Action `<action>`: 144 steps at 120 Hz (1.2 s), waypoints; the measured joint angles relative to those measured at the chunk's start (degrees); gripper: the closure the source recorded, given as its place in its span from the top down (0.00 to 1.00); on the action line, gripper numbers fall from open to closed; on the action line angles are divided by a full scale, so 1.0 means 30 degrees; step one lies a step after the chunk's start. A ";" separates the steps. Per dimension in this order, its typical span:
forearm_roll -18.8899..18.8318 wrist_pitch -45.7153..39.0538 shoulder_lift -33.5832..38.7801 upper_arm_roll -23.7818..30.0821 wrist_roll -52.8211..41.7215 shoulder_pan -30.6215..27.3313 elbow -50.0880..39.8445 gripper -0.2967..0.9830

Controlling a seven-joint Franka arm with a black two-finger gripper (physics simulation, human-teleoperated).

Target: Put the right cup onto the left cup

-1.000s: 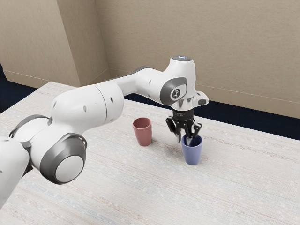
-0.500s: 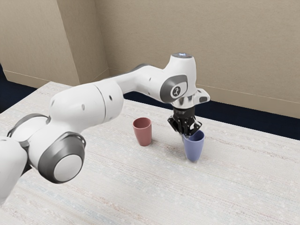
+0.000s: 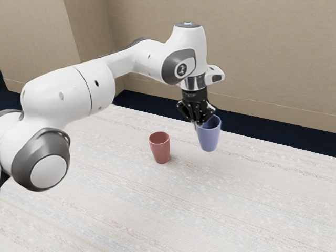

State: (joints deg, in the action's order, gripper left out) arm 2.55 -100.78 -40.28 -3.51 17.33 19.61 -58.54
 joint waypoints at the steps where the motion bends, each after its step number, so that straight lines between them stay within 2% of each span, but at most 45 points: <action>1: -0.0010 0.0006 0.0086 0.0000 0.0002 -0.0001 -0.0055 0.16; 19: -0.0261 0.0248 0.0705 -0.0077 -0.0006 -0.0370 -0.0439 0.16; 45: -0.0526 0.0889 0.0742 -0.0042 -0.0245 -0.2441 -0.0454 0.15; 86: -0.0621 0.1334 0.0696 -0.0026 -0.1080 -0.4690 -0.0524 0.15; 144: -0.0436 0.1386 0.0492 0.0127 -0.1870 -0.5037 -0.1237 0.15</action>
State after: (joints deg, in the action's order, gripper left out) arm 1.25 -96.62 -38.81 -3.13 11.71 4.49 -62.25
